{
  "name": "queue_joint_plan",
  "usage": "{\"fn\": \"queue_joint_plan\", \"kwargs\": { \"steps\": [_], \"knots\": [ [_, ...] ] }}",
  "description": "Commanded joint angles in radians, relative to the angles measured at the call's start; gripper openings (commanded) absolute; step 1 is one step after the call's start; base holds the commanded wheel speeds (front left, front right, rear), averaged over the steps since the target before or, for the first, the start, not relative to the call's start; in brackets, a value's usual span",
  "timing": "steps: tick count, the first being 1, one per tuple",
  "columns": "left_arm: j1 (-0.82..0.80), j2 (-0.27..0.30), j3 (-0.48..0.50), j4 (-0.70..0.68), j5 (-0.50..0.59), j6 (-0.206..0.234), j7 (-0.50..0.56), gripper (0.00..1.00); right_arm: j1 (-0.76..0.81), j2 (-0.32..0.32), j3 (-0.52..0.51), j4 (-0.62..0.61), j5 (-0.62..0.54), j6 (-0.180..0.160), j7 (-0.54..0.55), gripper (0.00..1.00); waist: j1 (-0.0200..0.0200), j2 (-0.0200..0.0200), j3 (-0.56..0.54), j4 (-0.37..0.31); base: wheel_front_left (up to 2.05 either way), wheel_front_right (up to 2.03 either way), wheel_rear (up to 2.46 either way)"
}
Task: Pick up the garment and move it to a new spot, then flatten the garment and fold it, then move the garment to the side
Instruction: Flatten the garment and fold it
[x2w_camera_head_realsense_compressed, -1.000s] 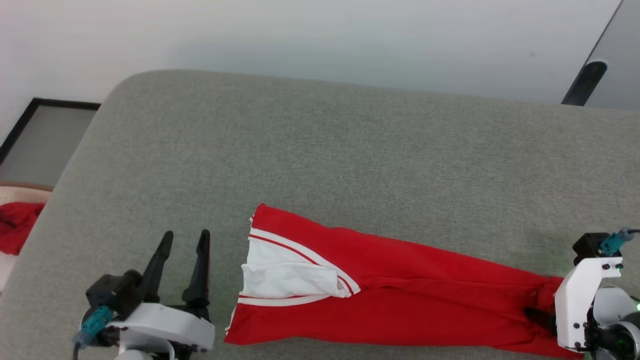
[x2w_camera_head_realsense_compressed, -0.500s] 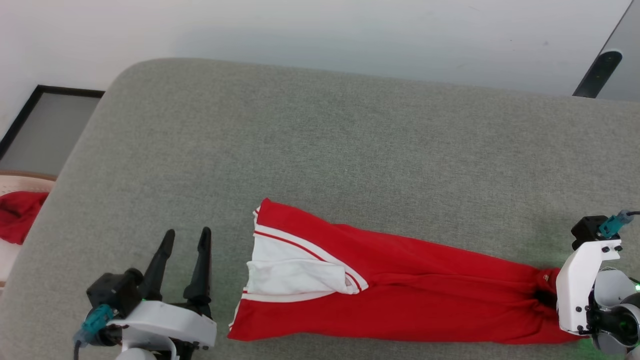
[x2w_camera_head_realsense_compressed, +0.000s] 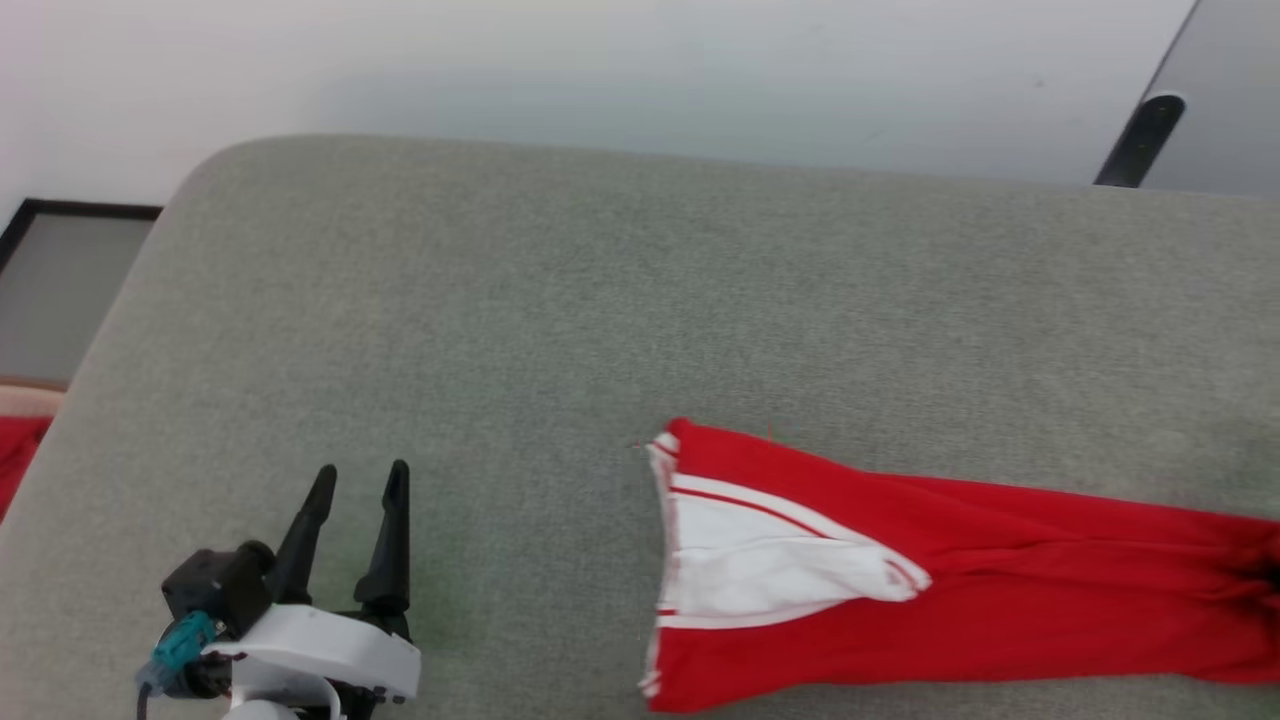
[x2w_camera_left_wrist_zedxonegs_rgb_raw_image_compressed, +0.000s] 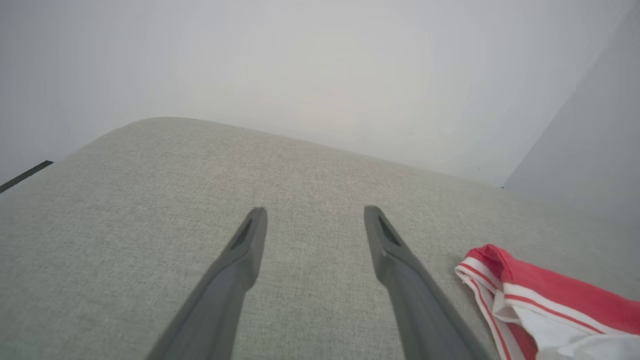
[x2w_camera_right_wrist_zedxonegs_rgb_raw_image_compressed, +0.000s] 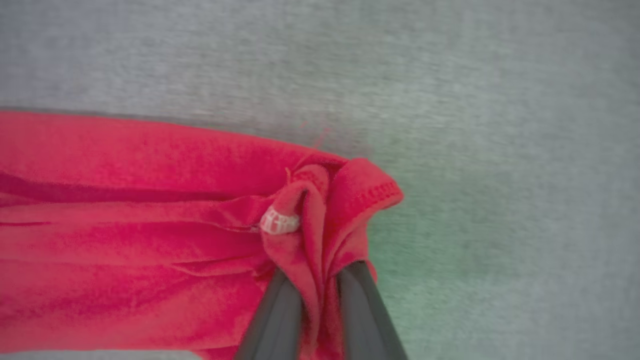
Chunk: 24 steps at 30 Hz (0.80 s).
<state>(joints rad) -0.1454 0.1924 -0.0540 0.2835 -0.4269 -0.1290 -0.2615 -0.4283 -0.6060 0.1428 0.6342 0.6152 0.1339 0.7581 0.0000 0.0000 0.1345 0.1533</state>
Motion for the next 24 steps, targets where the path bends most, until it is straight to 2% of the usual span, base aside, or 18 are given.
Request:
{"fn": "queue_joint_plan", "kwargs": {
  "steps": [1, 7, 13, 18, 24],
  "knots": [
    [0.007, 0.003, 0.002, 0.003, -0.001, -0.003, -0.003, 1.00, 0.000, -0.018, -0.007, 0.009, -0.005, -0.006, 0.001, 0.00, 0.0000, 0.0000, -0.012, -0.012, 0.00, 0.00, 0.00],
    [0.024, 0.011, 0.006, 0.011, -0.015, -0.003, -0.003, 1.00, 0.004, -0.028, 0.005, -0.032, 0.030, -0.004, 0.016, 0.00, 0.0000, 0.0000, -0.040, -0.048, 0.00, 0.00, 0.00],
    [0.045, 0.016, 0.004, 0.027, -0.025, -0.003, -0.003, 1.00, 0.046, 0.027, 0.028, -0.210, 0.150, -0.004, 0.082, 0.00, 0.0000, 0.0000, -0.078, -0.067, 0.00, 0.00, 0.00],
    [0.057, 0.017, 0.000, 0.029, -0.026, -0.003, -0.003, 1.00, 0.104, 0.094, 0.030, -0.407, 0.224, -0.004, 0.154, 0.00, 0.0000, 0.0000, -0.104, -0.064, 0.00, 0.00, 0.00],
    [0.049, 0.009, -0.017, 0.032, -0.027, -0.003, -0.003, 1.00, 0.142, 0.210, 0.024, -0.561, 0.220, -0.004, 0.205, 0.00, 0.0000, 0.0000, -0.116, -0.033, 0.00, 0.00, 0.00]
  ]
}}
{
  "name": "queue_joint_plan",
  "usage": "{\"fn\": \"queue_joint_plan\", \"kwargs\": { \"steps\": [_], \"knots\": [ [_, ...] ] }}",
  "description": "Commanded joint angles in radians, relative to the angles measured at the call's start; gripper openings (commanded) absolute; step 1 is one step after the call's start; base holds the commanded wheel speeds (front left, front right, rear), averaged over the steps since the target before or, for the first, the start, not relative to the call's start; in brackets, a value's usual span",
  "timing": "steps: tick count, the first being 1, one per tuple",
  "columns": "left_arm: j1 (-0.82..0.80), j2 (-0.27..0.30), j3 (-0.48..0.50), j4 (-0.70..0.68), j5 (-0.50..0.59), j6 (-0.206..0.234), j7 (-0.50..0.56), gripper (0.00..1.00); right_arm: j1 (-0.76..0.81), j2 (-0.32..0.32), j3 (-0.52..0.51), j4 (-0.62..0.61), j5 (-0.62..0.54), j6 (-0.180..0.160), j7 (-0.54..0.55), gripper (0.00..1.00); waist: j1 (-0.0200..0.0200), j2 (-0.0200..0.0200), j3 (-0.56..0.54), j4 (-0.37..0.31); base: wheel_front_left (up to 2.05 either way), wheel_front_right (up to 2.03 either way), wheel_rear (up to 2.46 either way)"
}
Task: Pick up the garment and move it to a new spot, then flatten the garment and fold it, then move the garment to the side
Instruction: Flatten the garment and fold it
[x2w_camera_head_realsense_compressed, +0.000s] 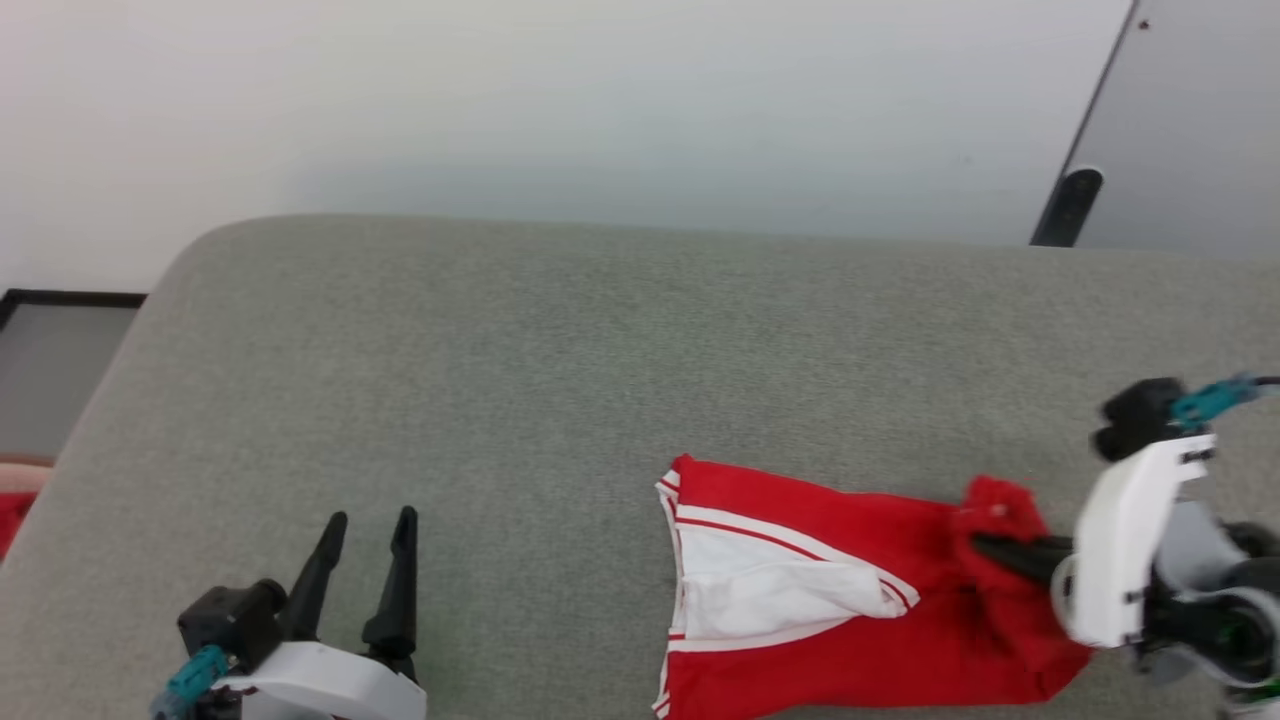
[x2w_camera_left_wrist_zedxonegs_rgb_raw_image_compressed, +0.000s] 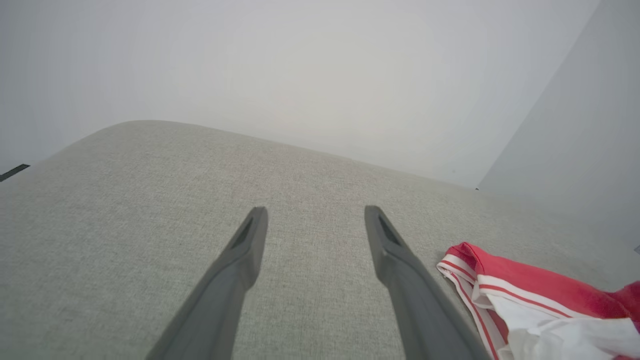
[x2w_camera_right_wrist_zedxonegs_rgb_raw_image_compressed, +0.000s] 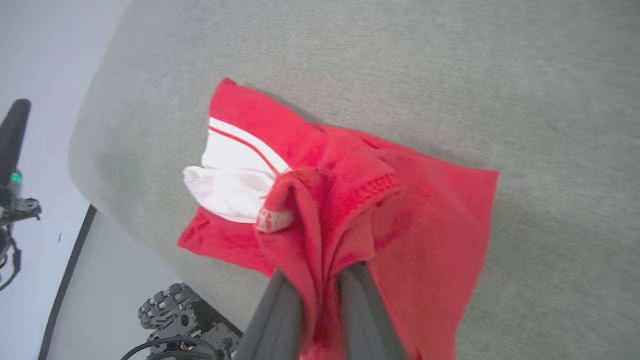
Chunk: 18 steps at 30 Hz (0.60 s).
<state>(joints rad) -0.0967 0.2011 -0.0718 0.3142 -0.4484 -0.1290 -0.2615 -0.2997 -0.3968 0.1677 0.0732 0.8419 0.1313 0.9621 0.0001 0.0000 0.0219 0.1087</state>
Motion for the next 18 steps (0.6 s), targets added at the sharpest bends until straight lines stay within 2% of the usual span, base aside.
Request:
{"fn": "queue_joint_plan", "kwargs": {
  "steps": [1, 6, 10, 13, 18],
  "knots": [
    [-0.003, -0.001, -0.003, 0.003, -0.008, -0.003, -0.003, 1.00, 0.014, 0.025, -0.001, -0.012, -0.014, -0.001, 0.005, 0.00, -0.0001, 0.0000, -0.004, 0.019, 0.00, 0.00, 0.00],
    [-0.028, -0.008, -0.024, 0.012, -0.012, -0.003, -0.003, 1.00, -0.004, 0.135, 0.019, -0.043, -0.075, -0.001, 0.017, 0.00, -0.0001, 0.0000, 0.003, 0.055, 0.00, 0.00, 0.00],
    [-0.049, -0.013, -0.038, 0.021, -0.020, -0.003, -0.003, 1.00, -0.036, 0.219, 0.039, -0.020, -0.132, -0.001, -0.001, 0.00, -0.0001, 0.0000, 0.014, 0.080, 0.00, 0.00, 0.00],
    [-0.066, -0.019, -0.049, 0.029, -0.017, -0.003, -0.003, 1.00, -0.062, 0.269, 0.054, 0.017, -0.183, -0.001, -0.028, 0.00, -0.0001, 0.0000, 0.023, 0.096, 0.00, 0.00, 0.00],
    [-0.090, -0.029, -0.063, 0.041, -0.023, -0.003, -0.003, 1.00, -0.097, 0.311, 0.080, 0.102, -0.260, -0.001, -0.067, 0.00, -0.0001, 0.0000, 0.040, 0.114, 0.00, 0.00, 0.00]
  ]
}}
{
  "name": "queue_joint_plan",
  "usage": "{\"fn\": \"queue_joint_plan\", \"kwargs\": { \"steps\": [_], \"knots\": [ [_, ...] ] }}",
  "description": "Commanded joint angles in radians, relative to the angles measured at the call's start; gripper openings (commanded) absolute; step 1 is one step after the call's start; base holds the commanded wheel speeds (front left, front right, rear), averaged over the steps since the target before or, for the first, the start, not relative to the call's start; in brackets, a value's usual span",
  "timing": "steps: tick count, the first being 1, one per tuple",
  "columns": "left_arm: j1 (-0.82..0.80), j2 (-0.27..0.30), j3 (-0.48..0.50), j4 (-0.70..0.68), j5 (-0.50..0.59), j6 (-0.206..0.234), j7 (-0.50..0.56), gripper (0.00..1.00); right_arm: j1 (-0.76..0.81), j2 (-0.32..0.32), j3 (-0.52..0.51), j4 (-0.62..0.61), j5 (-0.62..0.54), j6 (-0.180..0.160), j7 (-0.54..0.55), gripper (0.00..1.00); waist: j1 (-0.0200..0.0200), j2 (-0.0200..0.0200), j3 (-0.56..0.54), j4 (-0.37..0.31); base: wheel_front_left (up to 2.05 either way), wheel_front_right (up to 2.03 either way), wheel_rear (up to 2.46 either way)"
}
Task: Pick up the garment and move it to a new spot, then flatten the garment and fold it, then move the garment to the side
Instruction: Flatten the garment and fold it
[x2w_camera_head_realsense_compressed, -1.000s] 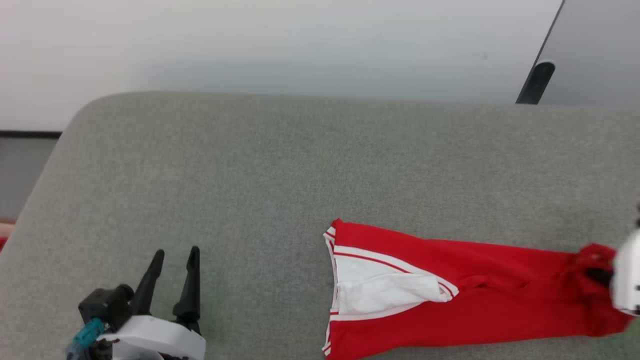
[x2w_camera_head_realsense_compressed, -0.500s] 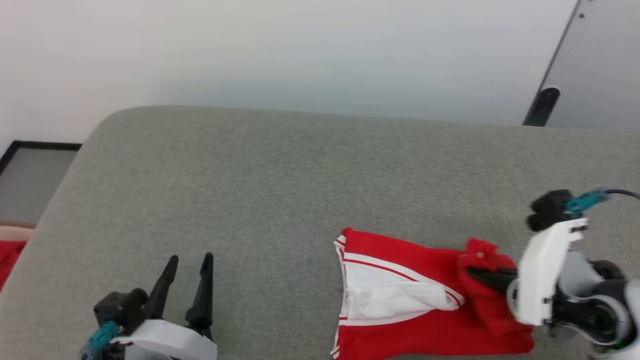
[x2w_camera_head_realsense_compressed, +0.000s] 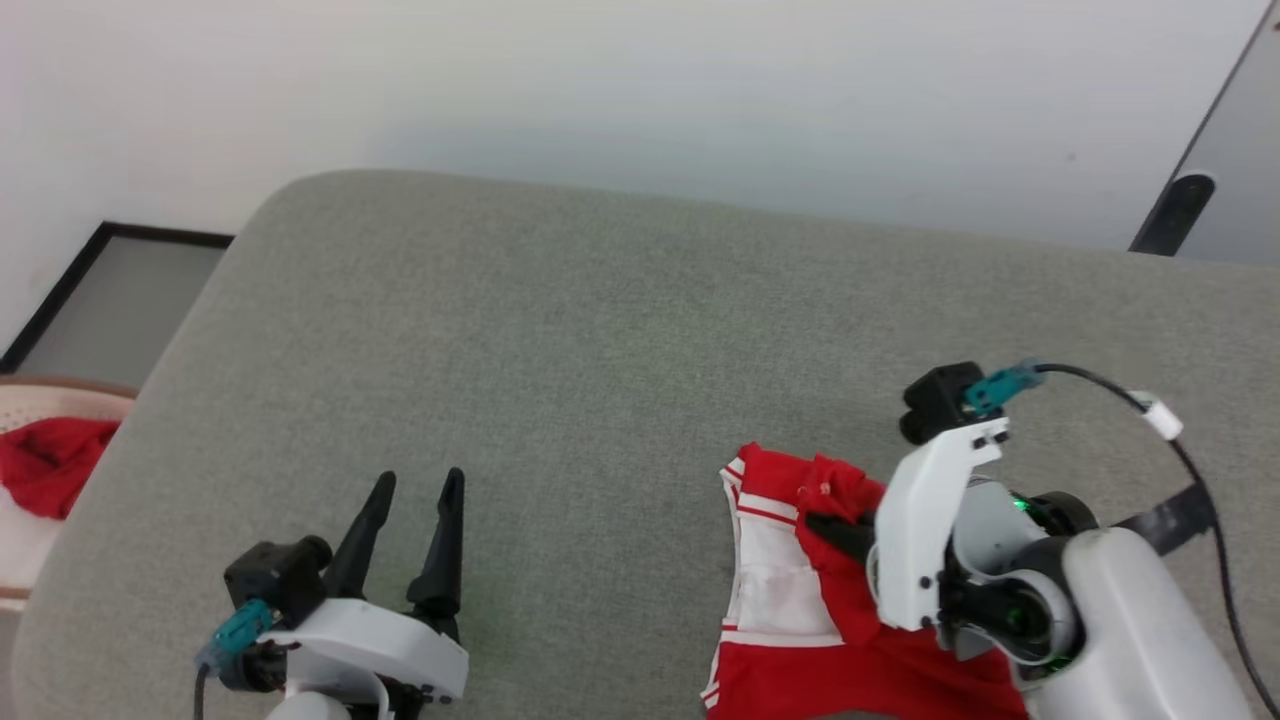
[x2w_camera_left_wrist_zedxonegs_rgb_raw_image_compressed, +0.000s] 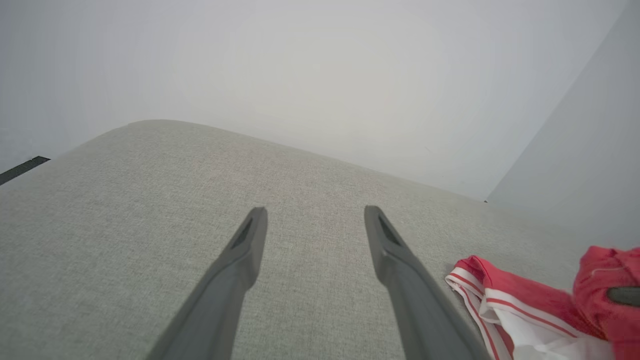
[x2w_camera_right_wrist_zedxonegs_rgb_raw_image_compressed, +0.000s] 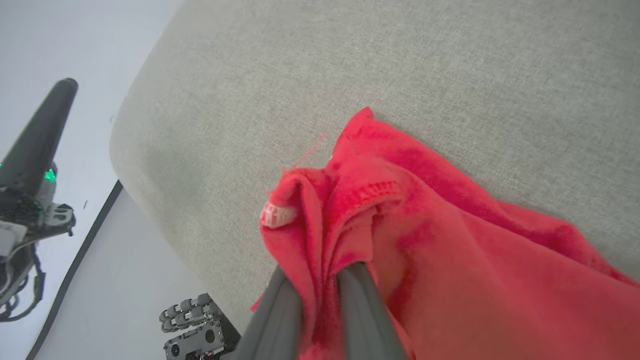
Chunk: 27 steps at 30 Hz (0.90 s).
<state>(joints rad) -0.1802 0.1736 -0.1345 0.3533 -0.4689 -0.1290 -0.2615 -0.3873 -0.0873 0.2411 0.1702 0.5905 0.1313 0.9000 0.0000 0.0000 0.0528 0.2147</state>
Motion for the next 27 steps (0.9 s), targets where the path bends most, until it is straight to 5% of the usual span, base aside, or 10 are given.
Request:
{"fn": "queue_joint_plan", "kwargs": {
  "steps": [1, 8, 9, 10, 11, 12, 13, 22, 27],
  "knots": [
    [-0.009, -0.003, 0.000, 0.004, -0.003, -0.003, -0.003, 1.00, -0.018, 0.009, 0.014, 0.019, -0.019, -0.001, -0.016, 0.00, 0.0000, 0.0000, 0.013, 0.010, 0.00, 0.00, 0.00],
    [-0.027, -0.016, -0.004, 0.016, 0.002, -0.003, -0.003, 1.00, -0.059, 0.032, 0.047, 0.139, -0.046, -0.001, -0.092, 0.00, 0.0000, 0.0000, 0.029, 0.018, 0.00, 0.00, 0.00],
    [-0.030, -0.017, -0.003, 0.017, 0.001, -0.003, -0.003, 1.00, -0.065, 0.034, 0.052, 0.152, -0.049, -0.001, -0.103, 0.36, 0.0000, 0.0000, 0.030, 0.018, 0.00, 0.00, 0.00],
    [-0.032, -0.018, -0.003, 0.019, 0.001, -0.003, -0.003, 1.00, -0.073, 0.035, 0.062, 0.164, -0.058, -0.001, -0.112, 0.48, 0.0000, 0.0000, 0.030, 0.018, 0.00, 0.00, 0.00],
    [-0.032, -0.017, -0.003, 0.020, 0.001, -0.003, -0.003, 1.00, -0.079, 0.036, 0.070, 0.174, -0.059, -0.001, -0.119, 0.74, 0.0000, 0.0000, 0.030, 0.018, 0.00, 0.00, 0.00],
    [-0.032, -0.017, -0.003, 0.020, 0.001, -0.003, -0.003, 1.00, -0.079, 0.036, 0.070, 0.174, -0.059, -0.001, -0.119, 0.74, 0.0000, 0.0000, 0.030, 0.018, 0.00, 0.00, 0.00],
    [-0.030, -0.016, -0.001, 0.021, 0.001, -0.003, -0.003, 1.00, -0.082, 0.035, 0.077, 0.182, -0.054, -0.001, -0.122, 1.00, 0.0000, 0.0000, 0.030, 0.016, 0.00, 0.00, 0.00],
    [-0.005, -0.009, 0.035, 0.020, 0.008, -0.003, -0.003, 1.00, -0.113, 0.025, 0.139, 0.134, 0.006, -0.001, -0.136, 1.00, 0.0000, 0.0000, 0.021, -0.023, 0.00, 0.00, 0.00],
    [0.009, -0.005, 0.056, 0.012, 0.019, -0.003, -0.003, 1.00, -0.096, -0.034, 0.189, 0.022, 0.061, -0.001, -0.179, 1.00, 0.0000, 0.0000, 0.015, -0.054, 0.00, 0.00, 0.00]
  ]
}}
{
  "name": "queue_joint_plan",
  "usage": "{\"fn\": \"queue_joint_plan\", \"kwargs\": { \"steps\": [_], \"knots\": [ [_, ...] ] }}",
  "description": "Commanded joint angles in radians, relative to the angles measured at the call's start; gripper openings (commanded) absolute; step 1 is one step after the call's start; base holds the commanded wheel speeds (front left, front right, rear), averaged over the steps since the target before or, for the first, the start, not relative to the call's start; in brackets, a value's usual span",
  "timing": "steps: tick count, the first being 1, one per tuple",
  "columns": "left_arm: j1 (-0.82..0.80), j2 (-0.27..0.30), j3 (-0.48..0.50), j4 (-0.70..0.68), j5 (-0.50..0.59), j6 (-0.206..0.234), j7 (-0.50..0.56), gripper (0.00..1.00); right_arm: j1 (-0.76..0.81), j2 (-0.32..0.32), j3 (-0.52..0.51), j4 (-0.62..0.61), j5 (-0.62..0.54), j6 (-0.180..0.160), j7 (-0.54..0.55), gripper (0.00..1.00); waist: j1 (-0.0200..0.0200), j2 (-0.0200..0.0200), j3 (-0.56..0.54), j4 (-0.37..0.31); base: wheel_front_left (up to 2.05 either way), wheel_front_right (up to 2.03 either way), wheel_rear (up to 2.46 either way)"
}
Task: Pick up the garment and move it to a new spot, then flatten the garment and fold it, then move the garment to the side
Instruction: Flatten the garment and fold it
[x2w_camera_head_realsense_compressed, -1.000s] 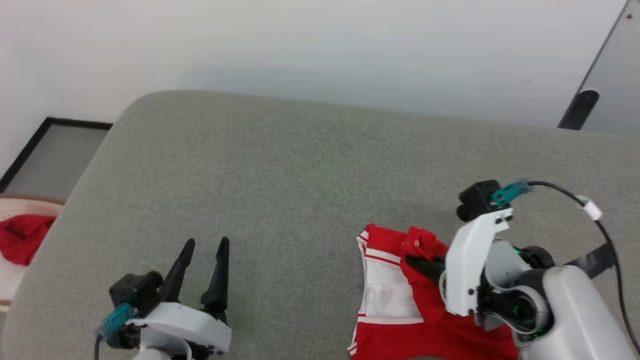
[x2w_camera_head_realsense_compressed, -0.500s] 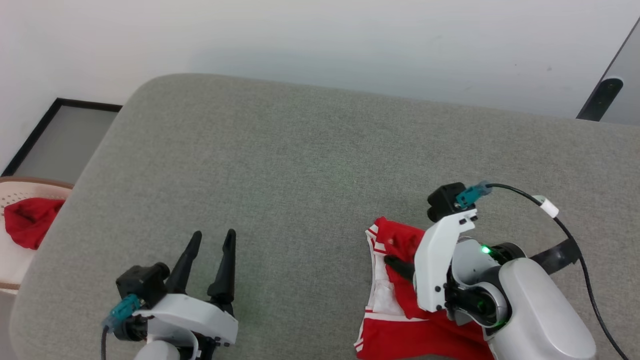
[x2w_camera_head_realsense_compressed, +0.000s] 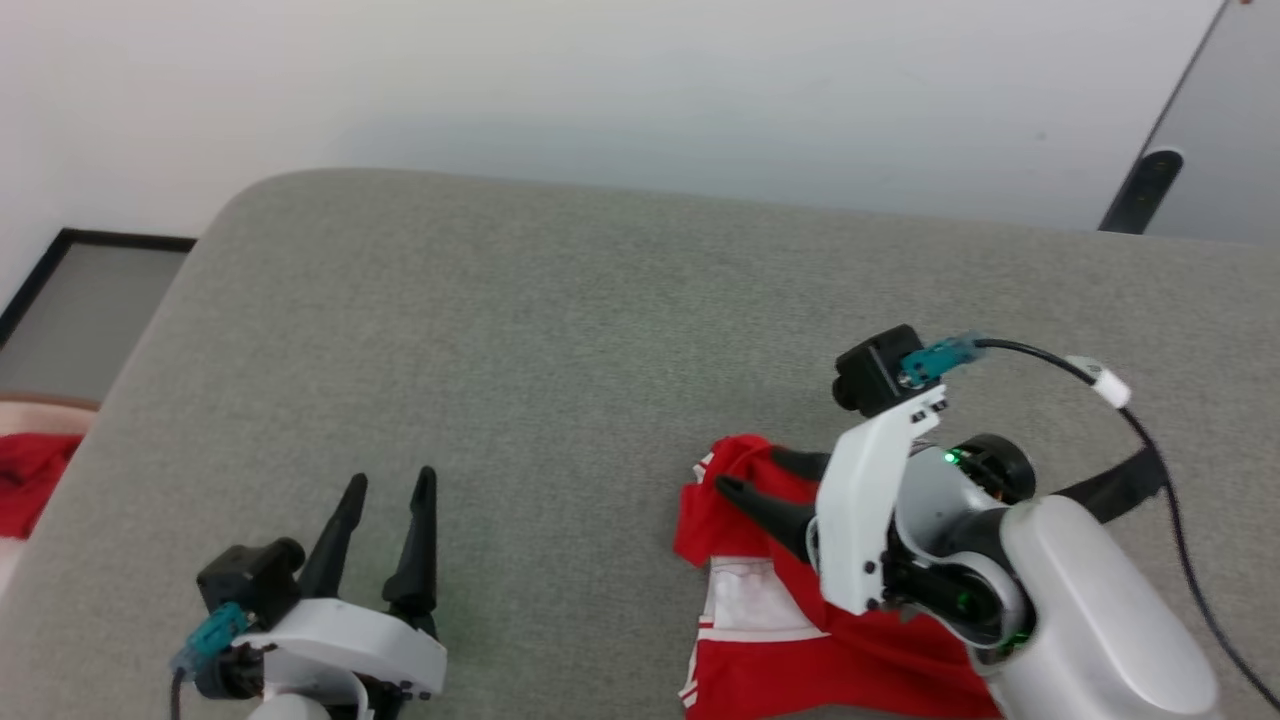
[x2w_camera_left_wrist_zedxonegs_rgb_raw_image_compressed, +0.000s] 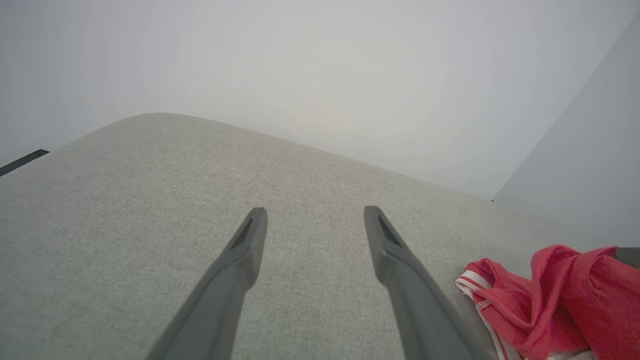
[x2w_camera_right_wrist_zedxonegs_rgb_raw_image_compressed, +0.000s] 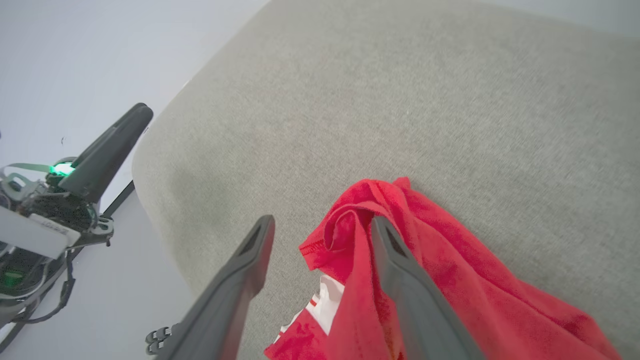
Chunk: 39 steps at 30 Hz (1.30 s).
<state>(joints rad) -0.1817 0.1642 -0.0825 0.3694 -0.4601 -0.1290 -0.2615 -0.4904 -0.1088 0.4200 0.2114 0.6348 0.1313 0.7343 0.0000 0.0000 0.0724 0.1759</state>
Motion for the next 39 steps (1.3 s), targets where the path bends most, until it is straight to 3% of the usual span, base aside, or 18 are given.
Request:
{"fn": "queue_joint_plan", "kwargs": {
  "steps": [1, 6, 11, 17, 26, 39],
  "knots": [
    [0.010, 0.004, 0.004, -0.004, 0.010, -0.003, -0.003, 1.00, 0.007, -0.013, 0.010, -0.019, 0.017, -0.001, -0.013, 1.00, 0.0000, 0.0000, -0.004, -0.015, 0.00, 0.00, 0.00],
    [0.025, 0.010, 0.025, -0.021, 0.017, -0.003, -0.003, 1.00, 0.034, -0.125, 0.057, -0.139, 0.030, -0.001, -0.153, 1.00, 0.0000, 0.0000, -0.008, -0.056, 0.00, 0.00, 0.00],
    [0.049, 0.015, 0.045, -0.044, 0.033, -0.003, -0.003, 1.00, 0.059, -0.212, 0.100, -0.219, 0.045, -0.001, -0.389, 1.00, 0.0000, 0.0000, -0.014, -0.103, 0.00, 0.00, 0.00],
    [0.059, 0.019, 0.056, -0.055, 0.033, -0.003, -0.003, 1.00, 0.081, -0.272, 0.166, -0.189, 0.073, -0.001, -0.540, 1.00, 0.0000, 0.0000, -0.013, -0.144, 0.00, 0.00, 0.00],
    [0.030, 0.013, 0.023, -0.045, 0.033, -0.003, -0.003, 1.00, 0.013, -0.283, 0.301, -0.135, 0.144, -0.001, -0.552, 1.00, 0.0000, 0.0000, -0.015, -0.114, 0.00, 0.00, 0.00],
    [0.049, 0.011, 0.025, -0.032, 0.020, -0.003, -0.003, 1.00, -0.052, -0.321, 0.486, -0.195, 0.281, -0.001, -0.423, 1.00, 0.0000, 0.0000, -0.030, -0.072, 0.00, 0.00, 0.00]
  ]
}}
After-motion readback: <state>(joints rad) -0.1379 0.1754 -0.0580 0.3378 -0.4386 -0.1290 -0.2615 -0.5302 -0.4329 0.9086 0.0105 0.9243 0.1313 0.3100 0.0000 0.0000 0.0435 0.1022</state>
